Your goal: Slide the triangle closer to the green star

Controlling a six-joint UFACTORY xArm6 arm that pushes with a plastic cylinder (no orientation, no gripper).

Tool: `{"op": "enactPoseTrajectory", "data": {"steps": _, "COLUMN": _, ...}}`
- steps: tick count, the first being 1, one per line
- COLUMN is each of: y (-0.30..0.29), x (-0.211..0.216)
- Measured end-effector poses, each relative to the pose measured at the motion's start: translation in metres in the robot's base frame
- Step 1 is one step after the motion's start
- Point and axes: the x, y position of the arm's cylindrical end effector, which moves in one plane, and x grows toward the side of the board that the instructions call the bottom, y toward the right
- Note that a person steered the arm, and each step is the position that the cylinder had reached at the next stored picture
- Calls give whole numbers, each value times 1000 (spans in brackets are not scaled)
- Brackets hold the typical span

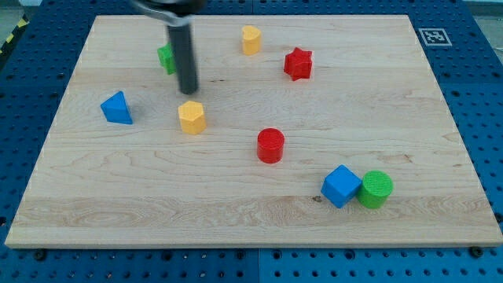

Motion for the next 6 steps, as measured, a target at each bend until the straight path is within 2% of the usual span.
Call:
{"op": "enactPoseTrajectory", "data": {"steps": 1, "y": -79, "x": -8}}
{"op": "enactPoseTrajectory", "data": {"steps": 2, "y": -120, "x": 27}}
{"op": "enactPoseTrajectory", "data": {"steps": 3, "y": -119, "x": 84}}
{"op": "enactPoseTrajectory", "data": {"steps": 4, "y": -80, "x": 96}}
{"op": "enactPoseTrajectory", "data": {"steps": 5, "y": -55, "x": 46}}
{"op": "enactPoseTrajectory", "data": {"steps": 6, "y": -55, "x": 25}}
